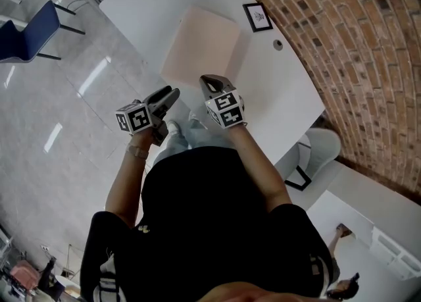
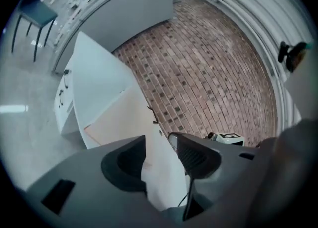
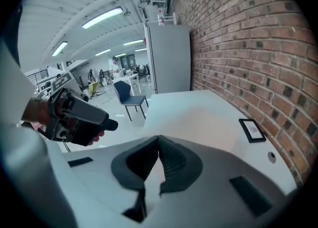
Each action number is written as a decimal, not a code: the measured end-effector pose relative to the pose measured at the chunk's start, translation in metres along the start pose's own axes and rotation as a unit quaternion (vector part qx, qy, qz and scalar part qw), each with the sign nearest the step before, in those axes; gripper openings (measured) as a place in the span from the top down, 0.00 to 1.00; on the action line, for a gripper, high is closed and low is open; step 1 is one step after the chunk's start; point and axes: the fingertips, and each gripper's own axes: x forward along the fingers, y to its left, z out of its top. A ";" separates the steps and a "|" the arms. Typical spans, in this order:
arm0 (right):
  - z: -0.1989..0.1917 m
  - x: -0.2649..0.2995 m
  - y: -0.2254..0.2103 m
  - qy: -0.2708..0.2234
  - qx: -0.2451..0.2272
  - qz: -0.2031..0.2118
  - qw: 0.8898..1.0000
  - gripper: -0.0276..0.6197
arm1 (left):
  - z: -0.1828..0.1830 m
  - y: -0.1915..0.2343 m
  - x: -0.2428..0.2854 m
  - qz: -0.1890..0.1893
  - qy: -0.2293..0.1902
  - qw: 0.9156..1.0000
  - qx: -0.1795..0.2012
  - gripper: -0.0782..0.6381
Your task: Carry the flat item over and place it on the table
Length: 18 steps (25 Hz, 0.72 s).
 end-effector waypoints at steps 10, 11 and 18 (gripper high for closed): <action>0.066 -0.098 0.018 -0.135 0.012 0.022 0.990 0.94 | 0.050 -0.083 -0.045 0.071 -0.036 0.953 0.294 0.88; 0.071 -0.107 0.018 -0.147 0.013 0.022 0.989 0.94 | 0.052 -0.090 -0.048 0.079 -0.037 0.944 0.317 0.88; 0.091 -0.160 0.021 -0.196 0.006 0.015 0.981 0.94 | 0.069 -0.140 -0.073 0.075 -0.064 0.926 0.364 0.88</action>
